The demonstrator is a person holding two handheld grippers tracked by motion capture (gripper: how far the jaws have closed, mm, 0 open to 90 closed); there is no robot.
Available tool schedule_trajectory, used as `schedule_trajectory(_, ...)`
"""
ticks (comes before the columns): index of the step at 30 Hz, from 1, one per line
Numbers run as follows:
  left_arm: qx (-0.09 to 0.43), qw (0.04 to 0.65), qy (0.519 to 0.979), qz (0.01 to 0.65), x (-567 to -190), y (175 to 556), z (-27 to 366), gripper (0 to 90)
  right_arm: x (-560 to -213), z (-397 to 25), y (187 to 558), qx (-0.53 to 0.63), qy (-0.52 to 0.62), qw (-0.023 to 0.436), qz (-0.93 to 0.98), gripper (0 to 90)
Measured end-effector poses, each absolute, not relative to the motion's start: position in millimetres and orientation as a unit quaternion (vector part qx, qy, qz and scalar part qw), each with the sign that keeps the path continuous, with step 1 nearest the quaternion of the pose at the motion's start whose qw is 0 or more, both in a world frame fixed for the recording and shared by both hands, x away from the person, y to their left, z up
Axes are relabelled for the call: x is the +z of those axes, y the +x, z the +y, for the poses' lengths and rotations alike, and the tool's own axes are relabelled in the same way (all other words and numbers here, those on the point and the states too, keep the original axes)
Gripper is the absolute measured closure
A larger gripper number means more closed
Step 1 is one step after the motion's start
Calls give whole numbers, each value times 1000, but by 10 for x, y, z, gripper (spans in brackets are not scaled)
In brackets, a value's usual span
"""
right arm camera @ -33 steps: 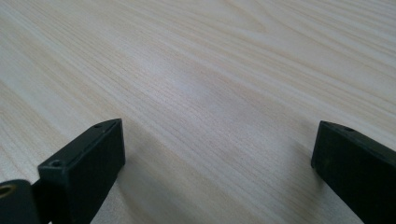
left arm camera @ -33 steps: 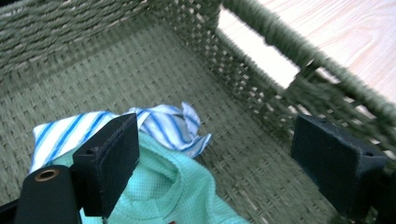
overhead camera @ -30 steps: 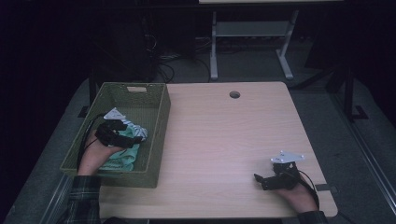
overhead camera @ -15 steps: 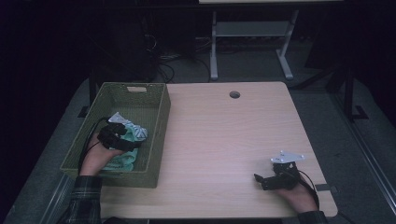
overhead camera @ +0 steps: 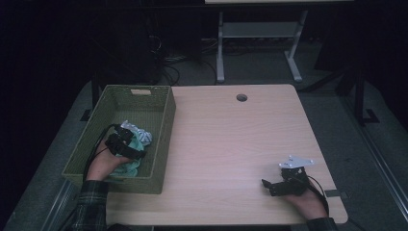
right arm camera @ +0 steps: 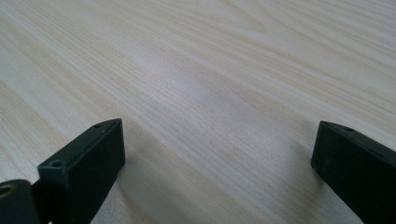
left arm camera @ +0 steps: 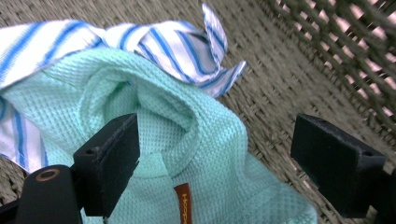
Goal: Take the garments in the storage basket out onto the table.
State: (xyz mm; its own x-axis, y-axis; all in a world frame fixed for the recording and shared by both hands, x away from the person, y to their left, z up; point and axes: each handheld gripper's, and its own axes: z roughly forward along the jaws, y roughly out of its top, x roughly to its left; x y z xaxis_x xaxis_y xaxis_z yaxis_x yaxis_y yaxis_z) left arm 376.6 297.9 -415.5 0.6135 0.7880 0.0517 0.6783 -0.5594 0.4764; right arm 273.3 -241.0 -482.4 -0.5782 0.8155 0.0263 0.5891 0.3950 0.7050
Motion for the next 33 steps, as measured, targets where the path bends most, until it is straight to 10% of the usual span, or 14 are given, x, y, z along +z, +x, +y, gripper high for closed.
schedule_trajectory(17,90,168,876,442,-4254,3806,2967,250,-4824,-2410,2733,344,429,164,819,24)
schedule_trajectory(33,67,151,873,460,-4235,3800,2987,754,-4824,-2410,2733,344,429,165,819,23)
